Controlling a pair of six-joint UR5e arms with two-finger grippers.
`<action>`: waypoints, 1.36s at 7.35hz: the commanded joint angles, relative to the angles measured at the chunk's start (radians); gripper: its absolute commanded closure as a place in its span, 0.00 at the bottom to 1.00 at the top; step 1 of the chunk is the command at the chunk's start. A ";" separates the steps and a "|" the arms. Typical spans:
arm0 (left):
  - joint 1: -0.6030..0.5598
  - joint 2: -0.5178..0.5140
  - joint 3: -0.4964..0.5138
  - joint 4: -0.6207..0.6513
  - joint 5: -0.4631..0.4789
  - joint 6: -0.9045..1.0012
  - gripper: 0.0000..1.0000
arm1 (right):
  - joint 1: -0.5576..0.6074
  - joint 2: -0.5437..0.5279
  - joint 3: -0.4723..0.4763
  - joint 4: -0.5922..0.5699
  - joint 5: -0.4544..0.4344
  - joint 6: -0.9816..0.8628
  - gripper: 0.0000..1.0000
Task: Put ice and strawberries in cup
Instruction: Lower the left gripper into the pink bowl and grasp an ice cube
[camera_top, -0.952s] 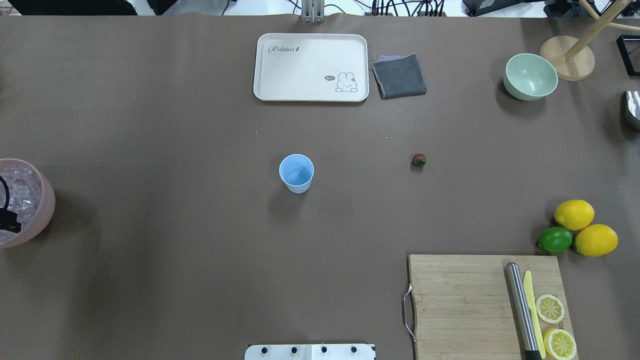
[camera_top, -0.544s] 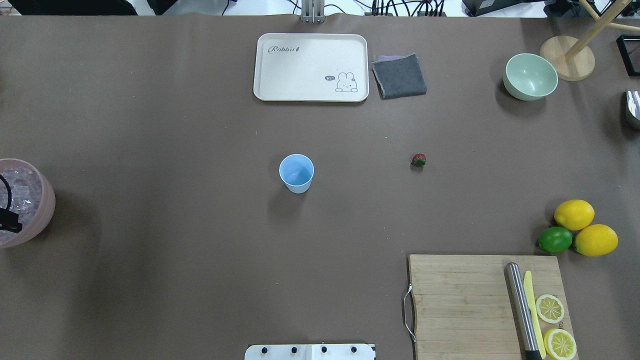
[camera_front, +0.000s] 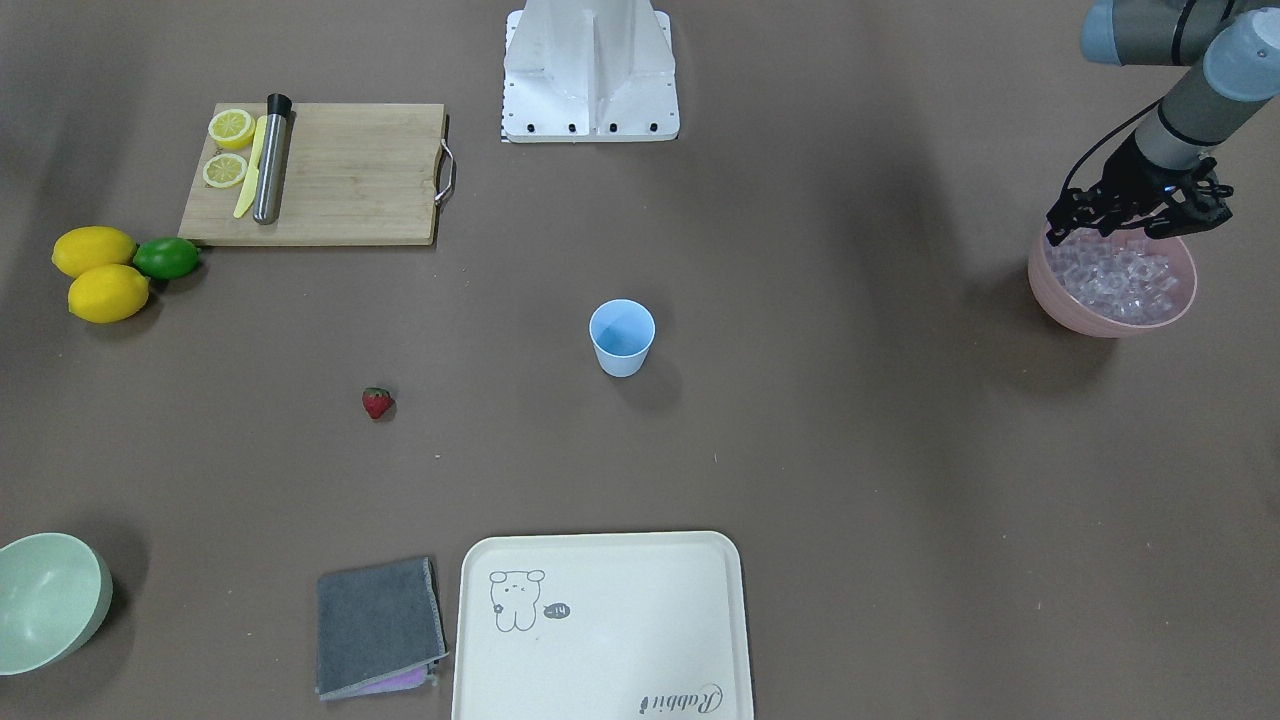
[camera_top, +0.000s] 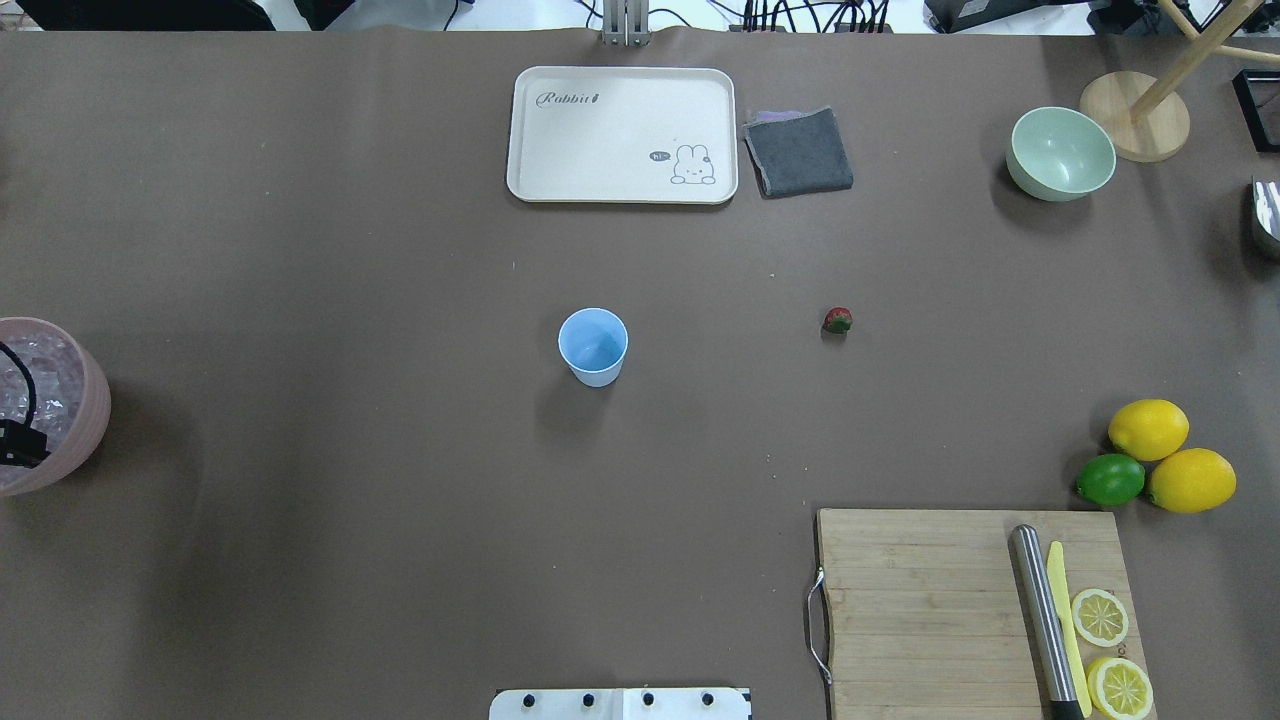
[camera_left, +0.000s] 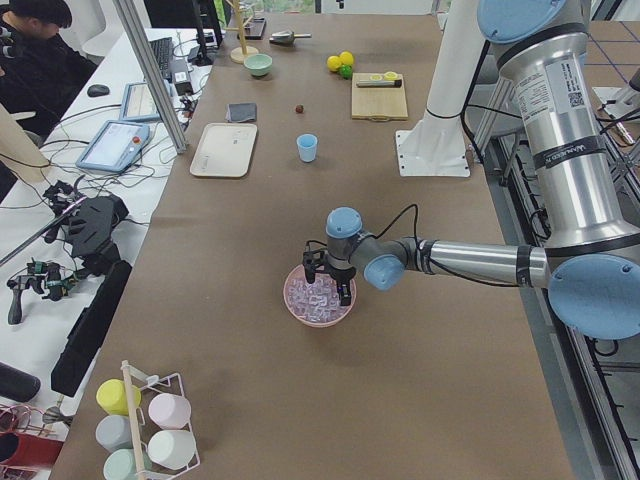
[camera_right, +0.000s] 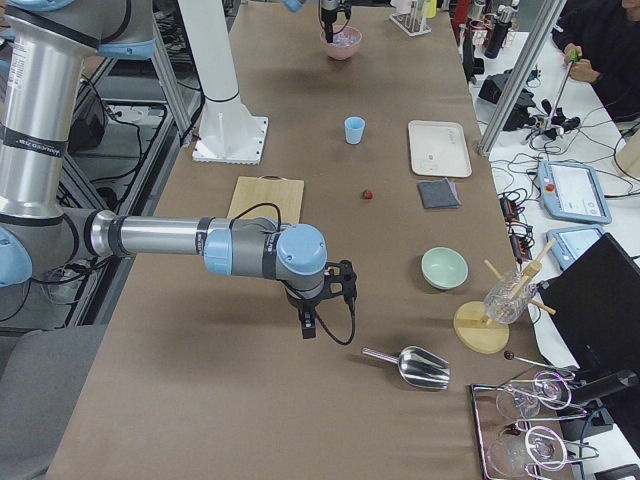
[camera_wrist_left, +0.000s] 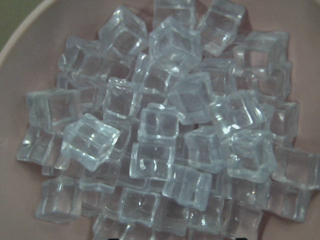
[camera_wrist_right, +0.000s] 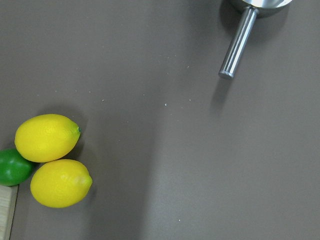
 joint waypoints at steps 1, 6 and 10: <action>0.004 0.000 0.000 0.000 0.003 -0.001 0.23 | 0.000 0.002 0.002 0.000 0.001 0.005 0.00; 0.018 0.002 -0.002 -0.002 0.004 -0.001 0.34 | 0.000 0.006 -0.001 -0.003 0.001 0.018 0.00; 0.016 -0.001 -0.014 0.002 0.001 0.007 1.00 | 0.000 0.005 -0.003 -0.003 0.004 0.025 0.00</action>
